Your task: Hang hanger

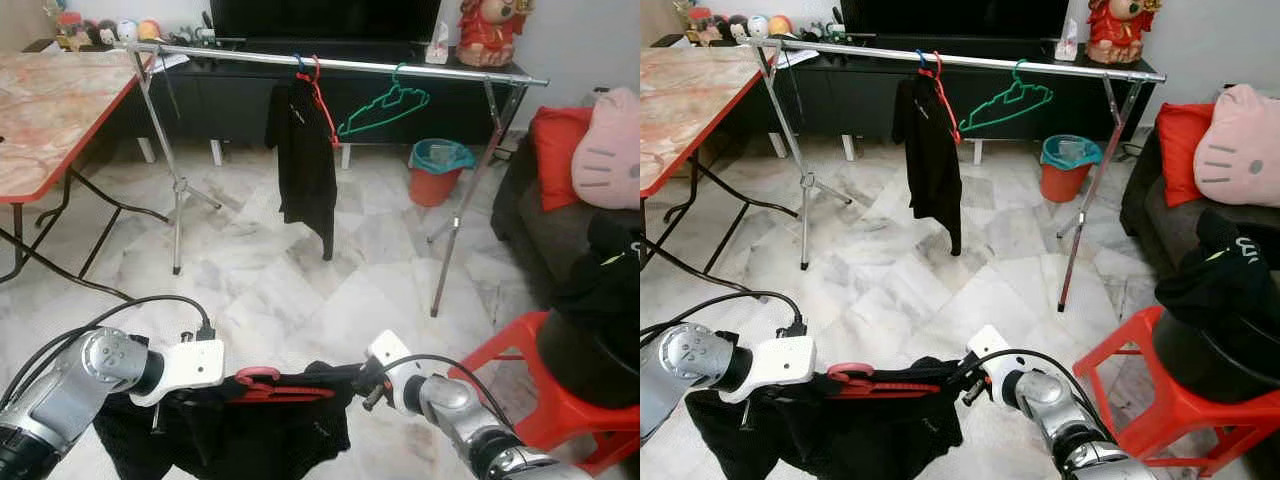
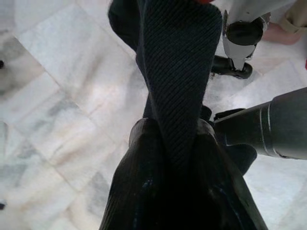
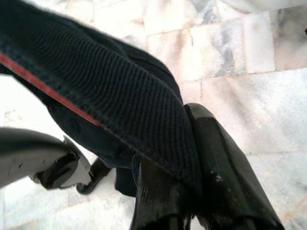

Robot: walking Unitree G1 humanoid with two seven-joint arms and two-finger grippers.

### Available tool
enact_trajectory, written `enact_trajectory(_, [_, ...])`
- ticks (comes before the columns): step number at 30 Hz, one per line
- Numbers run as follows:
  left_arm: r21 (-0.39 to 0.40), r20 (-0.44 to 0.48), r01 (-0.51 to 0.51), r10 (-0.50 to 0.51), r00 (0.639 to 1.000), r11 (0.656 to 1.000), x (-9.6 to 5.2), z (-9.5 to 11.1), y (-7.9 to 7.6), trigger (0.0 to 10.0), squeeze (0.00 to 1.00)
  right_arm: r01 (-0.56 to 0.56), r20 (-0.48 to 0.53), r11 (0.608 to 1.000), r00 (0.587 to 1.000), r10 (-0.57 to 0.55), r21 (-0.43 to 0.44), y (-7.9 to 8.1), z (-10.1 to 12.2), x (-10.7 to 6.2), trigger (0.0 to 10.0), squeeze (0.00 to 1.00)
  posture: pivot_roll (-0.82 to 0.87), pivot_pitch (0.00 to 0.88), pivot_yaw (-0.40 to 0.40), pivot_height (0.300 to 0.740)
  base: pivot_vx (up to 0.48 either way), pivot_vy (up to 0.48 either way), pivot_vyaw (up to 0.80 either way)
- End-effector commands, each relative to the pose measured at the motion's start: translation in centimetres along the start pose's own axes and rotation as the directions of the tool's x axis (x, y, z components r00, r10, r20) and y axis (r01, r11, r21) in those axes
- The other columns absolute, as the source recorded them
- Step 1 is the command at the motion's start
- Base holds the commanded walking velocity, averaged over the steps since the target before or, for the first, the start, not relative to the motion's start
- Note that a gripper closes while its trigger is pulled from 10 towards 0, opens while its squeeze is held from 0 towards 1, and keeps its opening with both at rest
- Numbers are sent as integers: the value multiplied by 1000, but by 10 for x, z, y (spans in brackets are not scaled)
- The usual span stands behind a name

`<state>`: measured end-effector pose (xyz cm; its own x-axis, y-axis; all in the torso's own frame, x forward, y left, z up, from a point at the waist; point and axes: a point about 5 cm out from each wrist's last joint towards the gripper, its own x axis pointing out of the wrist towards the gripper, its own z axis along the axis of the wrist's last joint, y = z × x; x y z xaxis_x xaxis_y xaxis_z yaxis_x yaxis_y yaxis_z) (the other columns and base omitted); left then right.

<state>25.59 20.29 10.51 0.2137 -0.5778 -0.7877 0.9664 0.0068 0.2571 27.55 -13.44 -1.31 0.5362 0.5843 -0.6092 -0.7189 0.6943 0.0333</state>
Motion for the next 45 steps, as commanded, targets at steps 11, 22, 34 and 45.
enact_trajectory(11, [93,-81,-111,118,990,989,-27,-4,24,10000,0,-7,-51,1000,999,5,-21,-1,-10,-4,0,0,55,0,-57,740,0,0,0])
enact_trajectory(22, [123,-16,-24,26,1000,992,-40,7,25,10000,0,-9,-108,997,994,1,-79,-1,-16,-6,0,0,56,0,-59,740,0,0,0])
enact_trajectory(34, [148,-70,112,-102,992,983,-44,4,15,10000,0,-12,-132,994,991,-2,-105,1,-21,-6,0,0,55,0,-59,740,0,0,0])
enact_trajectory(45, [160,-26,144,-142,990,977,-31,11,7,10000,0,25,-131,993,990,-41,-119,0,-19,-4,4275,0,55,0,-59,740,0,0,0])
